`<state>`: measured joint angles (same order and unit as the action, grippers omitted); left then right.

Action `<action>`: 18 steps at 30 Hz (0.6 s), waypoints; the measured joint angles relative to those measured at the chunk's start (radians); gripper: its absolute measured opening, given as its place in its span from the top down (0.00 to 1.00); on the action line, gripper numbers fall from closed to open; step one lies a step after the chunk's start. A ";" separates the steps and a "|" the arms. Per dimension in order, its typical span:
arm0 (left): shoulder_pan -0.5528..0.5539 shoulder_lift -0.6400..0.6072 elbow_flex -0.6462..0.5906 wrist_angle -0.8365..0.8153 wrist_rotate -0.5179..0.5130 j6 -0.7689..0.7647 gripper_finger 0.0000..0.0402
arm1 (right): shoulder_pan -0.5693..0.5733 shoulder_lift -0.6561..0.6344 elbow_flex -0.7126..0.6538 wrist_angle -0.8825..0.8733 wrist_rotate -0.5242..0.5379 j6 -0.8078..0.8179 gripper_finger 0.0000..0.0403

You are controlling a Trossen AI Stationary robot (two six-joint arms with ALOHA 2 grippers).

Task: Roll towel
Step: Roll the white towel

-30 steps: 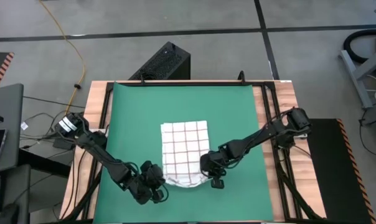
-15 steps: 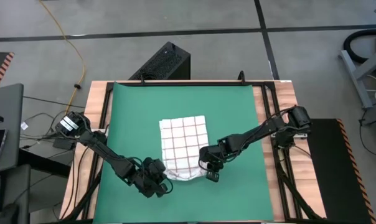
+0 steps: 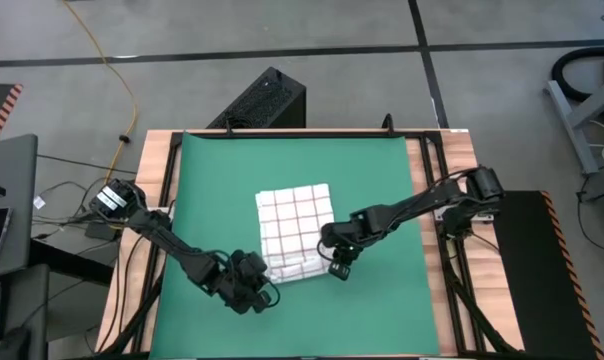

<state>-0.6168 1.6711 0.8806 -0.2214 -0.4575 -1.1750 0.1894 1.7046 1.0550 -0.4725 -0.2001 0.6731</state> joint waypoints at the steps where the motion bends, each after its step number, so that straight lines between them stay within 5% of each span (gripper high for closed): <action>1: 0.003 0.000 0.000 0.000 0.000 0.002 1.00 | -0.002 0.009 0.000 -0.002 0.000 -0.001 0.97; 18: 0.021 -0.001 0.000 -0.113 -0.013 -0.015 1.00 | -0.035 0.050 0.000 -0.055 0.093 -0.023 0.97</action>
<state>-0.5961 1.6702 0.8806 -0.3342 -0.4706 -1.1897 0.1545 1.7542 1.0554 -0.5270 -0.1066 0.6504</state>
